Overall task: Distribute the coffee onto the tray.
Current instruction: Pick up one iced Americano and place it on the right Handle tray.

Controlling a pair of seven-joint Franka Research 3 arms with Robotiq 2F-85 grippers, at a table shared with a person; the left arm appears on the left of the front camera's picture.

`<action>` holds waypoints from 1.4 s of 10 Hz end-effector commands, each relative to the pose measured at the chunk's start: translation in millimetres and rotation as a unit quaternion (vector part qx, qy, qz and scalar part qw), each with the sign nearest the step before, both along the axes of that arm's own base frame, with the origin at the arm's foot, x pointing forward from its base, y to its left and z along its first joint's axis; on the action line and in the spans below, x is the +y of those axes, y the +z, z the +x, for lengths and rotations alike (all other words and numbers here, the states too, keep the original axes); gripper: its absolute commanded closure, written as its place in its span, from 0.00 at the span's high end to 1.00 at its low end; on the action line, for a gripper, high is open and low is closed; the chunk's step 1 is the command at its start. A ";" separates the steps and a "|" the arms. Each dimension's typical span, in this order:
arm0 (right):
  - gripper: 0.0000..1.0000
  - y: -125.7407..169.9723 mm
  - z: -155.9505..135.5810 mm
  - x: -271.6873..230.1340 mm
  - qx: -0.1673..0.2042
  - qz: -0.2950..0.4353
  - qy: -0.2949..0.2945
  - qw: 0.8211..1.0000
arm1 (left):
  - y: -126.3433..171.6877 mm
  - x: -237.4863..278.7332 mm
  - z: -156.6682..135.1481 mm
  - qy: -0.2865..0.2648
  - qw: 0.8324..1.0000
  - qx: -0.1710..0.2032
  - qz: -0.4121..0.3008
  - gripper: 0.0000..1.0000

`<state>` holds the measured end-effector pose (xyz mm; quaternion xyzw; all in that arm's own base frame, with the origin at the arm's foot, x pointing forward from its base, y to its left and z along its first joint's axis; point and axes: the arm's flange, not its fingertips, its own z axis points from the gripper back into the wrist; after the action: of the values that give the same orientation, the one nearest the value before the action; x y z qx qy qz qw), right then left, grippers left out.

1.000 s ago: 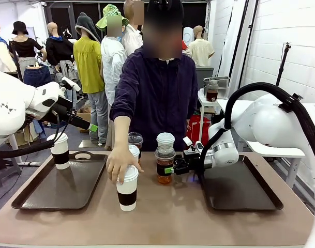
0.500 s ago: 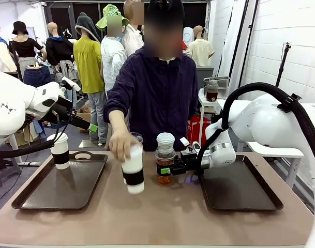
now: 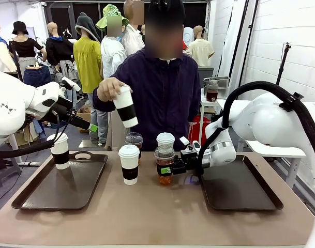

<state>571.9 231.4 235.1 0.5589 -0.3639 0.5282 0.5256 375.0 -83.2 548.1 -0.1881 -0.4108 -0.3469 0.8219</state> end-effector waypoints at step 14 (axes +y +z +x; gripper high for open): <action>0.82 76.6 -125.9 -184.5 -0.042 -0.006 -0.089 0.995 | -0.4 1.6 0.1 -0.001 1.000 0.002 -0.003 1.00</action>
<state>455.4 46.1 311.8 0.5074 -0.4236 0.4969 0.5623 374.9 -83.3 548.3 -0.1880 -0.4110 -0.3470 0.8218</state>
